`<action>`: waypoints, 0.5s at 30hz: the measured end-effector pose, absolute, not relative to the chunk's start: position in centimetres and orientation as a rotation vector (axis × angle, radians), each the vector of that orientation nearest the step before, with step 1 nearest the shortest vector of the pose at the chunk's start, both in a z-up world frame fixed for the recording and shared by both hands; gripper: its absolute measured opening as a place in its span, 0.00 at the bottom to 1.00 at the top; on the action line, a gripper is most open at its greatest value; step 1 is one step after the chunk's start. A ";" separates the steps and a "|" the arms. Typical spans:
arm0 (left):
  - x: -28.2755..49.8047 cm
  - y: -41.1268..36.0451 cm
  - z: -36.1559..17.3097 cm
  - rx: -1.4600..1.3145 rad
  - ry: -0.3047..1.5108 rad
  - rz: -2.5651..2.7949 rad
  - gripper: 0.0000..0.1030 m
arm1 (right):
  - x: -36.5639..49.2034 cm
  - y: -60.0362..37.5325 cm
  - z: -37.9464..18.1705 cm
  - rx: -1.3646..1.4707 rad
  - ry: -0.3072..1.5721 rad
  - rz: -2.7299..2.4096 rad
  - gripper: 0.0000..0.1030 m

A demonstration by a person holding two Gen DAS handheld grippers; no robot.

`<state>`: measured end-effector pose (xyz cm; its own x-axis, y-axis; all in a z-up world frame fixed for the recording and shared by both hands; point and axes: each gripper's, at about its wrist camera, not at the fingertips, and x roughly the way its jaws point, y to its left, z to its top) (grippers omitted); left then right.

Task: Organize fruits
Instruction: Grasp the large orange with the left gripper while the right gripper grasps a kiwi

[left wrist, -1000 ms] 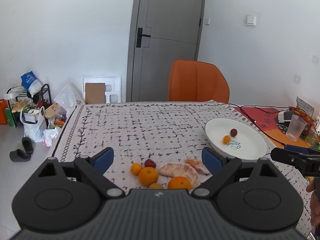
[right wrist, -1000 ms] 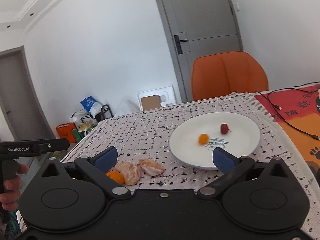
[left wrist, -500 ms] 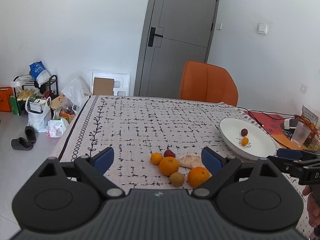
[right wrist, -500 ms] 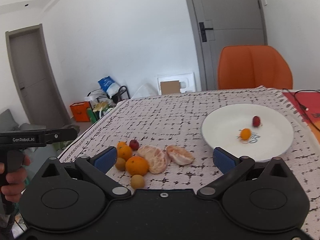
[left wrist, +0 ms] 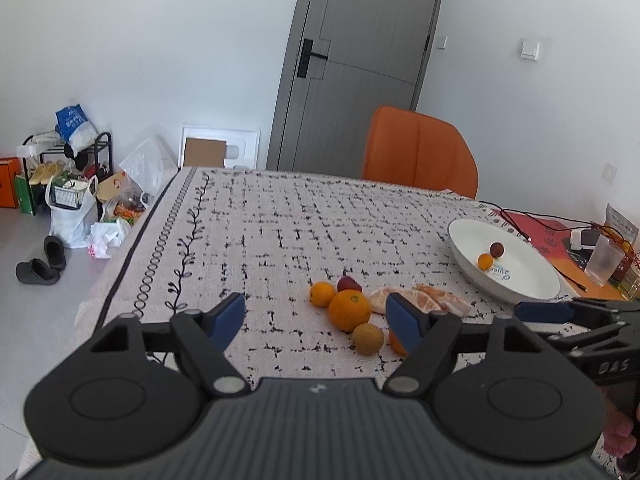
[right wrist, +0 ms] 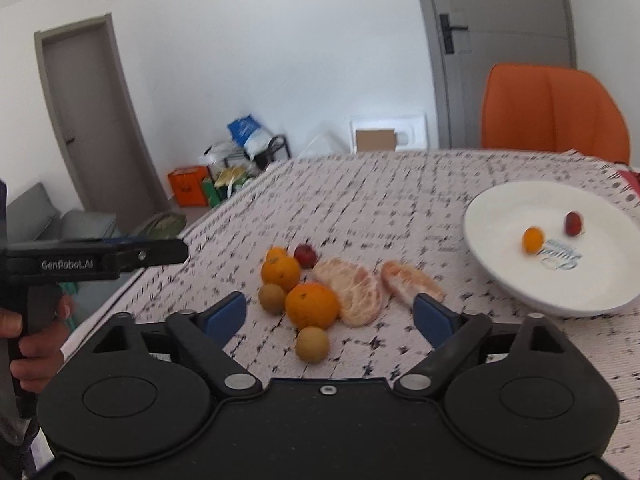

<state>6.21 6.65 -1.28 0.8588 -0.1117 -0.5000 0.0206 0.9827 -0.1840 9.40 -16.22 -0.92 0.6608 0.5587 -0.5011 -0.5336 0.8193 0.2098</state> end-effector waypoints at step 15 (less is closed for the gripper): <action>7.1 6.6 -3.3 -0.166 0.605 -0.083 0.61 | 10.8 -14.3 -3.8 0.033 0.668 0.663 0.32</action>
